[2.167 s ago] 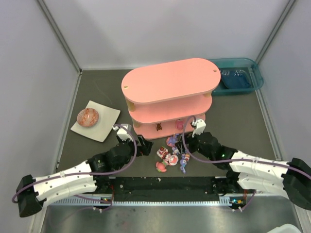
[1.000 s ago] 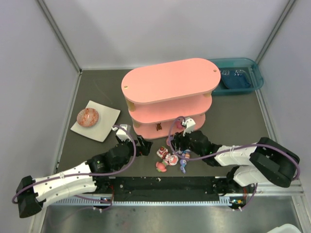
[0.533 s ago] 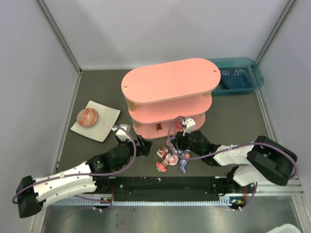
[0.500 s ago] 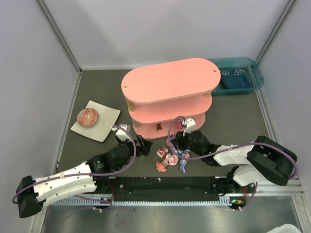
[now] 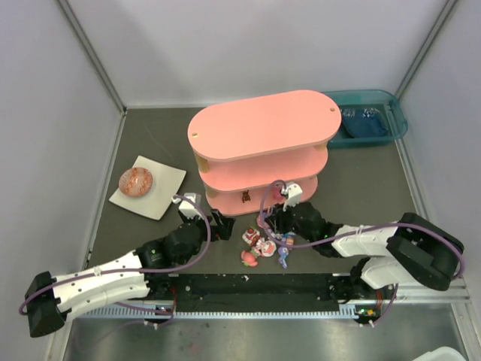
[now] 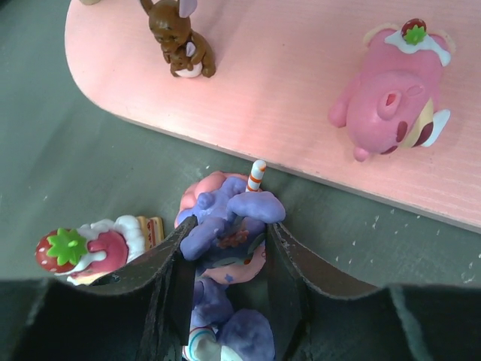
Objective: Place and organize the plastic toys onto the shelf
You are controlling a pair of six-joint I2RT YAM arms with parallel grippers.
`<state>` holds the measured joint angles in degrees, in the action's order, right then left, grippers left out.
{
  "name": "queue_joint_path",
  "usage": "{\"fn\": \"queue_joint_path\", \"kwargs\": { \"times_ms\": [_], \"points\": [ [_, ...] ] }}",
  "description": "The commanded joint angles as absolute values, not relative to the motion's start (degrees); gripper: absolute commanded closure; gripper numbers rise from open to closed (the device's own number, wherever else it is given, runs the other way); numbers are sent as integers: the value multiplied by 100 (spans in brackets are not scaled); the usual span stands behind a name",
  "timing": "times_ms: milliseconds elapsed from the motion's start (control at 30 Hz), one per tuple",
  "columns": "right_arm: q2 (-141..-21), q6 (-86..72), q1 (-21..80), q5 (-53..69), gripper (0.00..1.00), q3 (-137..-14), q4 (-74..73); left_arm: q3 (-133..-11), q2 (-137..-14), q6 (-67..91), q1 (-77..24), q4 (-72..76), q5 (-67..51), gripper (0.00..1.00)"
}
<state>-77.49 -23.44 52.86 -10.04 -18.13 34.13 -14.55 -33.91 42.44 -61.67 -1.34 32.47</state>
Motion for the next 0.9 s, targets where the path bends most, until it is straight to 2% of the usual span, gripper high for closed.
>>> {"fn": "queue_joint_path", "kwargs": {
  "times_ms": [0, 400, 600, 867],
  "points": [
    [-7051, -2215, 5344, -739, 98, -2030, 3007, -1424, -3410, 4175, -6196, 149, 3349, 1],
    [-5099, -2197, 5353, -106, 100, -2399, 660, -1424, -3516, 4350, -6196, 150, 3401, 1],
    [-4194, -2320, 5353, -404, 100, -3162, -614, -1406, -3577, 4509, -6196, 149, 3401, 1],
    [-4297, -2100, 5361, -878, 100, -4717, -1432, -1441, -3691, 4553, -6196, 123, 3401, 1]
  ]
}}
